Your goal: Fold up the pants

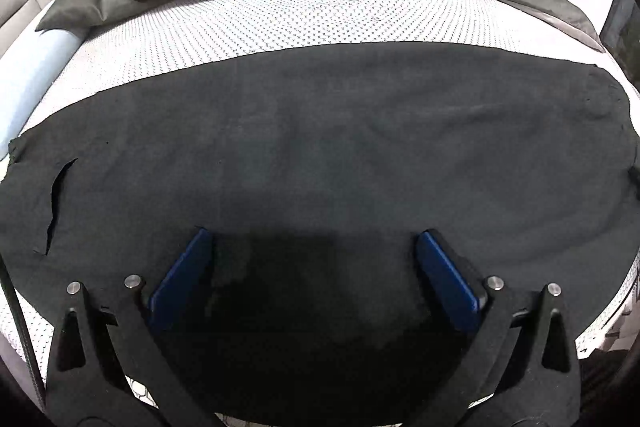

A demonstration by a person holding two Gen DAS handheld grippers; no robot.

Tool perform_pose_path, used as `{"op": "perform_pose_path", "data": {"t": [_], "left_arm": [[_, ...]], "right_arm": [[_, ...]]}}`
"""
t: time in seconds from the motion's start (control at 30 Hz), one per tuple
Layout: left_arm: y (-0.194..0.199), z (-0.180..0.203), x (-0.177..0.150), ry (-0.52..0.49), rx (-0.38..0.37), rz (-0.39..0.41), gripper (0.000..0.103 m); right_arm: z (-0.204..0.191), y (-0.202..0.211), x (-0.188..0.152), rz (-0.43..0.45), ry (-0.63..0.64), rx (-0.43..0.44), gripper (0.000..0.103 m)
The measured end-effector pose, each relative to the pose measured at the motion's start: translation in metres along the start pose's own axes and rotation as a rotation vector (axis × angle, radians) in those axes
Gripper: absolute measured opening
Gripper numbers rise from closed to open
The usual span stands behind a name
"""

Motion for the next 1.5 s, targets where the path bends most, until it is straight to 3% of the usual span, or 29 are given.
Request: {"op": "perform_pose_path", "data": {"t": [0.13, 0.2, 0.27, 0.37, 0.43, 0.47, 0.57, 0.7, 0.83, 0.93, 1.03, 1.1, 1.17, 1.27, 1.37, 1.5], "left_arm": [[0.002, 0.001, 0.007, 0.024, 0.028, 0.020, 0.102], [0.008, 0.011, 0.017, 0.007, 0.002, 0.065, 0.102], [0.016, 0.033, 0.023, -0.051, -0.019, 0.103, 0.102], [0.014, 0.070, 0.028, -0.156, -0.009, 0.108, 0.102], [0.011, 0.092, 0.029, -0.221, -0.016, 0.106, 0.102], [0.008, 0.099, 0.032, -0.243, -0.017, 0.108, 0.102], [0.004, 0.111, 0.036, -0.256, -0.037, 0.107, 0.102], [-0.006, 0.107, 0.037, -0.182, -0.119, 0.071, 0.103], [-0.013, 0.100, 0.039, -0.138, -0.120, 0.059, 0.103], [-0.018, 0.096, 0.048, -0.099, -0.120, 0.055, 0.103], [-0.024, 0.098, 0.051, -0.094, -0.114, 0.040, 0.103], [-0.030, 0.102, 0.052, -0.119, -0.097, 0.027, 0.103], [-0.033, 0.104, 0.053, -0.138, -0.086, 0.017, 0.103], [-0.033, 0.101, 0.055, -0.113, -0.106, 0.013, 0.103], [-0.027, 0.090, 0.057, -0.090, -0.131, 0.024, 0.103], [-0.006, 0.041, 0.065, 0.003, -0.139, 0.086, 0.103]], "right_arm": [[0.003, 0.025, 0.003, 0.043, -0.057, 0.099, 0.101], [0.017, 0.048, 0.008, 0.124, -0.116, 0.087, 0.101], [0.039, 0.059, 0.009, 0.151, -0.216, 0.079, 0.101], [0.070, 0.062, -0.008, 0.081, -0.417, 0.201, 0.101], [0.082, 0.055, -0.018, -0.002, -0.568, 0.337, 0.094], [0.084, 0.052, -0.017, -0.031, -0.612, 0.401, 0.085], [0.087, 0.041, -0.009, -0.078, -0.645, 0.507, 0.084], [0.096, 0.031, 0.010, -0.097, -0.675, 0.600, 0.084], [0.087, 0.029, 0.012, -0.107, -0.628, 0.652, 0.083], [0.075, 0.037, 0.010, -0.115, -0.553, 0.684, 0.076], [0.066, 0.030, 0.003, -0.130, -0.512, 0.663, 0.073], [0.070, 0.024, 0.004, -0.121, -0.517, 0.626, 0.047], [0.059, 0.012, 0.019, -0.101, -0.511, 0.626, 0.032], [0.051, 0.036, 0.033, -0.014, -0.456, 0.613, 0.022], [0.010, 0.073, 0.051, 0.068, -0.308, 0.623, 0.018], [-0.086, 0.123, 0.059, 0.100, -0.064, 0.659, 0.017]]}}
Point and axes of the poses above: each gripper's, at about its wrist camera, not at the fingertips, and y roughly against the way its jaws point, z to its right, x to its top, the point moved 10 cm from there along -y, roughly the way its jaws point, and after that the axes turned 12 degrees about -y, right-handed, at the moved point
